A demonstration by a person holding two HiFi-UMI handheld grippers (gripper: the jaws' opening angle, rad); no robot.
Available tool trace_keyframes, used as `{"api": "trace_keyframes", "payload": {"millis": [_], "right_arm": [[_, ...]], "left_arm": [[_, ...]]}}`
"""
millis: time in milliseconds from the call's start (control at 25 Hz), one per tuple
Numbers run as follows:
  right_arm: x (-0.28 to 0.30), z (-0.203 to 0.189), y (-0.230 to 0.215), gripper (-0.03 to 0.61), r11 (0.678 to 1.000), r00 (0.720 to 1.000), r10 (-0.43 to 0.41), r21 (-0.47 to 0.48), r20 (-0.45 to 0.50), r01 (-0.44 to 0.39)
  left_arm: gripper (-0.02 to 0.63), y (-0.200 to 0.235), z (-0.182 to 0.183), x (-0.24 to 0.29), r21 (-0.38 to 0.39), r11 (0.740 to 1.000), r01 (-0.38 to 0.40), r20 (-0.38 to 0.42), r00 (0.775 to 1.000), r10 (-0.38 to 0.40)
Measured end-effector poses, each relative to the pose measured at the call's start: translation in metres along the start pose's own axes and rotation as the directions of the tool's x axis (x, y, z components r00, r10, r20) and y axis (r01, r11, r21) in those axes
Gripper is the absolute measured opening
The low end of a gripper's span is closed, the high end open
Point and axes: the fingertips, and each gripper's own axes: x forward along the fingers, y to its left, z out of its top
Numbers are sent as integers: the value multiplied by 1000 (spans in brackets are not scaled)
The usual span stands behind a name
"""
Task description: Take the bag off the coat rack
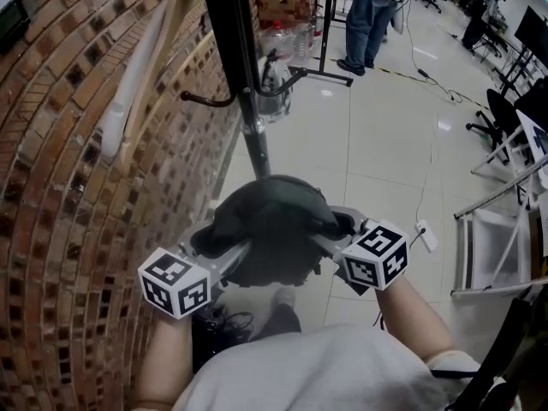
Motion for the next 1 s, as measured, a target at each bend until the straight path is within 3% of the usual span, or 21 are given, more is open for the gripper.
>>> {"api": "trace_keyframes", "payload": {"millis": [440,680,1000], "right_arm": [[-134,-71,105,179,999,999,34,-1,-3,-34],[-204,-115,154,181,999,999,39,4,-28,-39],[-243,-145,190,179,999,998,43,15,-42,-43]], "left_arm": [[245,-160,-60,-79,1,1000,-31,20,999,31],[245,-244,-98,-112,-37,999,-35,16,999,36],[245,-291,-126,-137,-52,998,-25,5,1000,25]]}}
